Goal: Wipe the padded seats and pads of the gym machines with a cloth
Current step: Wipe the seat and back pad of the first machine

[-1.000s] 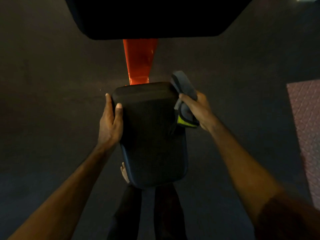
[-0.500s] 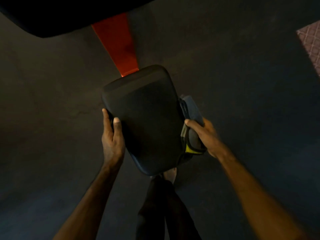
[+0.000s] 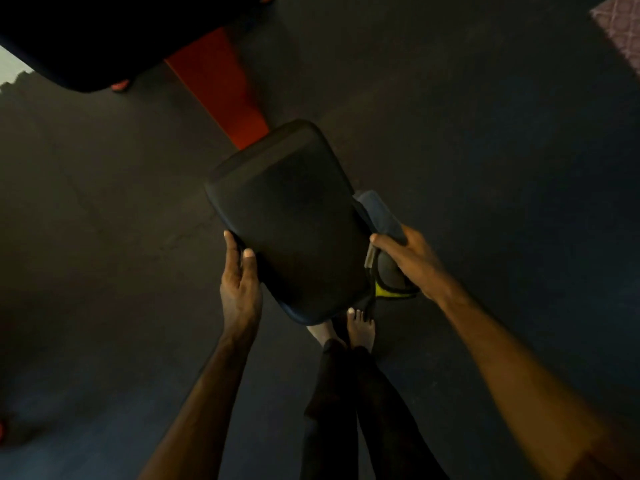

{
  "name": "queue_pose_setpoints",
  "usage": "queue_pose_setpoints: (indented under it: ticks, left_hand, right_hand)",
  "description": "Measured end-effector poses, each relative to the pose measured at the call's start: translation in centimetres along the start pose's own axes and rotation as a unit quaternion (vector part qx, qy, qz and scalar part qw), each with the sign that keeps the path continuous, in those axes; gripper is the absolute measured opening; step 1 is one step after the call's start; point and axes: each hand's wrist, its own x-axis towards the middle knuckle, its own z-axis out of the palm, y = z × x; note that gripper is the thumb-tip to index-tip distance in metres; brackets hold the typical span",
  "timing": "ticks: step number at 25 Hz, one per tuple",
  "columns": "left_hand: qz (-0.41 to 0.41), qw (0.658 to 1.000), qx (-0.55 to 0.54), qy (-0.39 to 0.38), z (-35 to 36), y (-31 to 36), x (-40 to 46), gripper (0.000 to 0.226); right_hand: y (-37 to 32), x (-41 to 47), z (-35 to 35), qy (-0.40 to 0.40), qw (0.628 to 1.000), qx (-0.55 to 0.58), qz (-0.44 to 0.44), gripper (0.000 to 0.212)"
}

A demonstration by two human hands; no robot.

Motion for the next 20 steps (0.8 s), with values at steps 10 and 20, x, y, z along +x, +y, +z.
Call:
queue_pose_setpoints:
  ticks: [10, 20]
  left_hand:
    - [-0.032, 0.997, -0.053, -0.051, -1.0, -0.3, -0.9, 0.062]
    - [-0.055, 0.977, -0.05, -0.2, -4.3, -0.6, 0.7, 0.06]
  right_hand:
    - [6.1, -3.2, 6.2, 0.215, 0.969, 0.111, -0.049, 0.048]
    - [5.8, -4.8, 17.7, 0.466, 0.824, 0.319, -0.045, 0.06]
